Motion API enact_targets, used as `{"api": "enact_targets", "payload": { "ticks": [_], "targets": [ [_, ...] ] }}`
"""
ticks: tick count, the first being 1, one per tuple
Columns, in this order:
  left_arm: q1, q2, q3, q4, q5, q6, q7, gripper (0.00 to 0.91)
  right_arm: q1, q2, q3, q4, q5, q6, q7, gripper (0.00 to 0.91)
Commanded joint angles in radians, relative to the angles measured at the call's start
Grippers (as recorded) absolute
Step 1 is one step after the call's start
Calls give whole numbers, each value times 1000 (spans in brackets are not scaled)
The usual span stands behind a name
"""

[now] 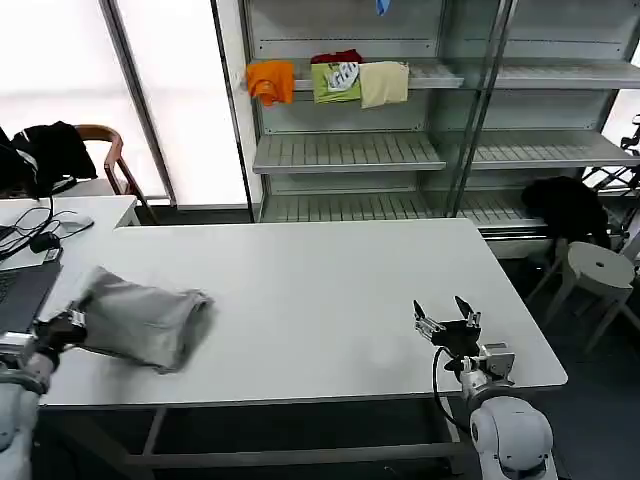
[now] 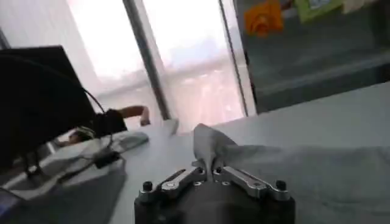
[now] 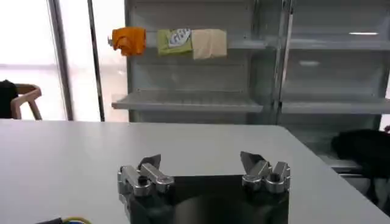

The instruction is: Fold and organize the clothes.

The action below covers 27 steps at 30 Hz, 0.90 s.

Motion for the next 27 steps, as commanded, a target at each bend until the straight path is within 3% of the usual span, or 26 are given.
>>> {"api": "enact_targets", "payload": {
  "ticks": [1, 6, 9, 19, 23, 27],
  "targets": [
    [-82, 252, -157, -18, 124, -36, 36, 0, 6, 2, -6, -7, 0, 1, 0, 907],
    [-53, 206, -111, -163, 132, -10, 57, 0, 5, 0, -6, -9, -3, 2, -1, 907],
    [-2, 133, -49, -238, 190, -14, 66, 10, -3, -1, -2, -12, -4, 8, -4, 907],
    [69, -270, 354, -252, 350, -13, 16, 10, -27, -8, 28, -22, 0, 24, -6, 907],
    [59, -350, 443, -266, 348, 13, -2, 10, -31, -15, 41, -29, 8, 28, -5, 907],
    [16, -369, 513, -289, 312, 49, -29, 10, -29, -18, 45, -36, 18, 29, -4, 907]
  ]
}}
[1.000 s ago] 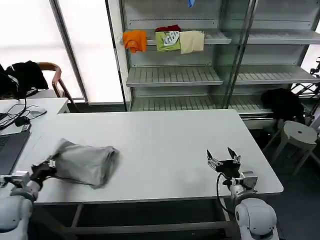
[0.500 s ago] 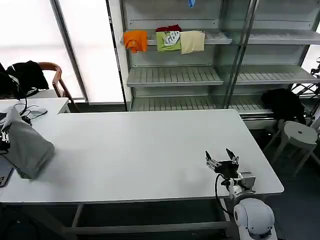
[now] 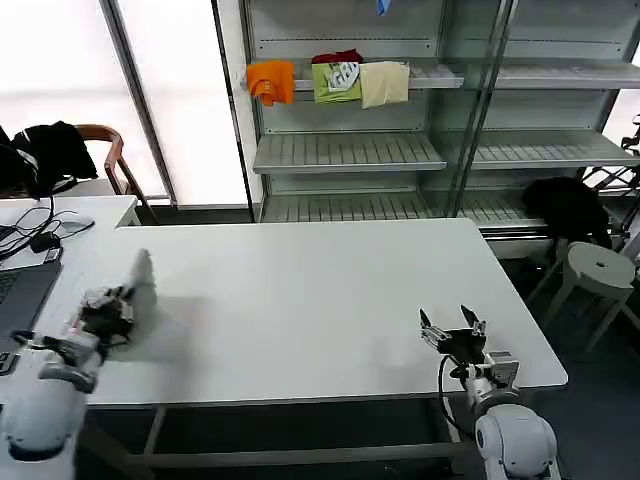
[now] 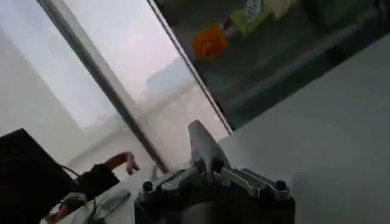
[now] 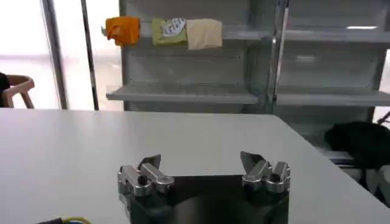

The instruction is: Fold and organize the clothes.

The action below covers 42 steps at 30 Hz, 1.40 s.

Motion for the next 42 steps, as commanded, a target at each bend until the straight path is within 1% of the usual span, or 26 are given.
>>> {"api": "enact_targets", "payload": {
  "ticks": [1, 2, 4, 7, 8, 12, 14, 15, 16, 17, 19, 22, 25, 26, 27, 33, 37, 38, 39, 41, 42],
  "targets": [
    [-30, -242, 329, -76, 39, 63, -57, 10, -1, -1, 11, -9, 10, 4, 2, 907],
    [-40, -247, 349, -75, 37, 68, -63, 20, 0, 0, 9, -11, 9, 4, 2, 907],
    [-60, -260, 402, -61, 34, 76, -96, 10, 4, 5, 4, -15, 8, 4, 3, 907],
    [-95, -298, 491, -25, 35, 84, -141, 20, 10, 14, -3, -15, 4, 2, 3, 907],
    [-101, -309, 502, -15, 34, 86, -150, 20, 12, 16, -4, -14, 3, 1, 4, 907],
    [-170, -395, 602, 66, 32, 89, -205, 10, 14, 23, -12, -5, -9, -6, 4, 907],
    [-202, -431, 626, 107, 33, 88, -229, 20, 14, 26, -16, -3, -19, -8, 5, 907],
    [-211, -447, 636, 124, 34, 88, -237, 40, 14, 29, -20, 0, -25, -10, 5, 907],
    [-225, -460, 642, 140, 35, 86, -254, 705, 16, 31, -24, 0, -29, -12, 6, 907],
    [-231, -468, 647, 154, 34, 86, -258, 907, 18, 34, -29, -1, -34, -14, 8, 907],
    [-231, -473, 654, 154, 33, 81, -263, 907, 25, 41, -42, -5, -44, -18, 13, 907],
    [-212, -455, 663, 107, 25, 78, -257, 907, 43, 54, -70, -18, -39, -26, 21, 907],
    [-197, -432, 665, 39, -10, 80, -258, 907, 80, 86, -113, -48, -5, -30, 36, 907],
    [-192, -419, 664, 10, -31, 81, -259, 907, 95, 101, -149, -63, 17, -32, 45, 907],
    [-191, -412, 665, -17, -40, 87, -262, 907, 105, 107, -161, -72, 26, -31, 48, 907],
    [-185, -343, 643, -206, -149, 118, -261, 907, 172, 185, -260, -121, 155, -63, 77, 907],
    [-169, -287, 575, -251, -164, 119, -253, 907, 198, 220, -310, -145, 266, -113, 115, 907],
    [-156, -263, 544, -251, -163, 117, -247, 907, 205, 220, -320, -155, 321, -127, 135, 907],
    [-146, -250, 522, -247, -163, 116, -241, 907, 210, 220, -328, -167, 349, -127, 154, 907],
    [-124, -235, 454, -230, -171, 113, -240, 907, 217, 220, -340, -190, 388, -127, 183, 907],
    [-111, -230, 422, -225, -180, 112, -238, 907, 221, 220, -349, -206, 400, -127, 211, 907]
  ]
}}
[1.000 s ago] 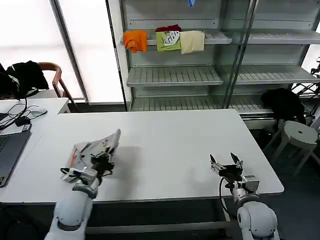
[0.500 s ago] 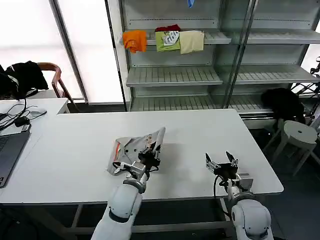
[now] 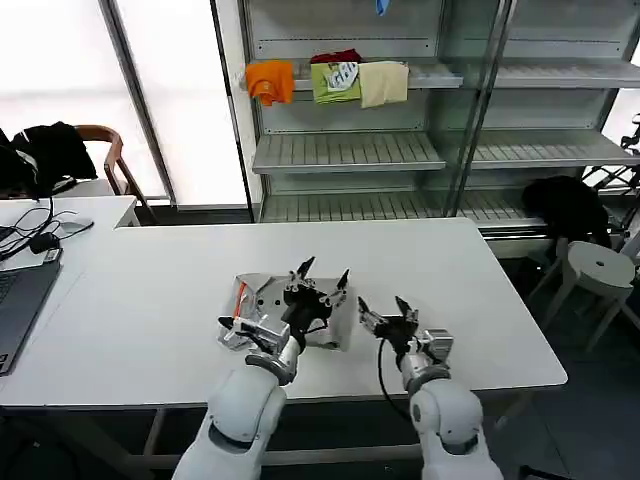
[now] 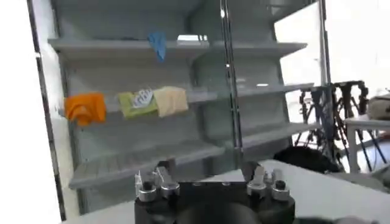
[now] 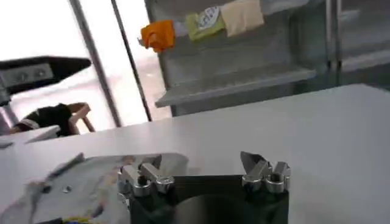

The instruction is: Fold and organize the clothes.

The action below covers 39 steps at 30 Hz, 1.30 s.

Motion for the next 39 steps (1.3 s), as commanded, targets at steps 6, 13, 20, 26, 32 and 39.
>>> {"api": "enact_targets", "payload": {
  "ticks": [6, 13, 20, 26, 32, 39],
  "targets": [
    [118, 132, -319, -90, -172, -4, 19, 907, 63, 60, -155, -152, 304, -52, 192, 665],
    [164, 156, -404, -63, -242, -13, 26, 907, 58, 64, -127, -156, 303, -51, 237, 0],
    [192, 159, -428, -48, -258, -19, 26, 907, 66, 64, -99, -118, 306, -44, 259, 0],
    [211, 155, -436, -38, -259, -26, 27, 907, 94, 58, -48, -102, 309, -52, 270, 0],
    [222, 153, -446, -32, -259, -26, 27, 907, 107, 18, 0, -100, 353, -53, 295, 0],
    [245, 158, -450, -27, -263, -28, 32, 907, 81, -81, 34, -75, 375, -55, 289, 0]
  ]
}}
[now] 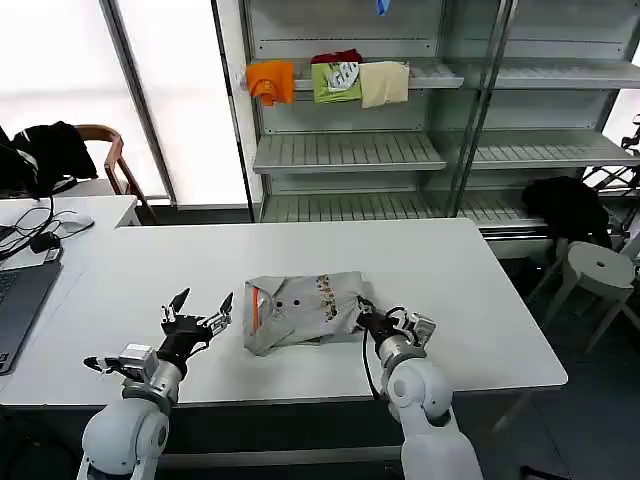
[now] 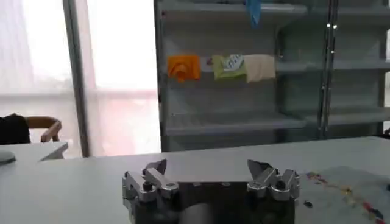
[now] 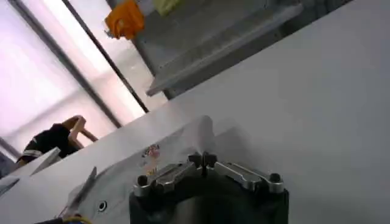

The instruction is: Fold and organize the clothes.

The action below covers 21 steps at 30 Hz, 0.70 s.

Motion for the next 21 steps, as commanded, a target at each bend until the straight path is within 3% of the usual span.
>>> {"api": "enact_targets", "payload": {
  "ticks": [1, 2, 5, 8, 11, 17, 21],
  "targets": [
    [34, 7, -19, 7, -14, -2, 6, 907, -18, -114, 46, 24, 38, -4, 14, 343],
    [36, 7, -19, 9, -14, -3, 6, 907, -27, -130, 41, 26, 10, -4, 7, 907],
    [47, 8, -20, 13, -14, -8, 6, 907, -64, -126, 44, 43, -253, -1, -49, 907],
    [55, 12, -26, 22, -19, -15, 6, 907, -98, -83, 61, 96, -503, 36, -213, 907],
    [58, 13, -30, 29, -21, -19, 6, 907, -88, -58, 30, 115, -577, 121, -324, 907],
    [75, 15, -41, 27, -32, -23, 5, 907, 38, -31, -74, -13, -588, 139, -338, 907],
    [86, 18, -52, 29, -38, -27, 4, 907, 99, 12, -95, -138, -659, 103, -368, 907]
  ]
}}
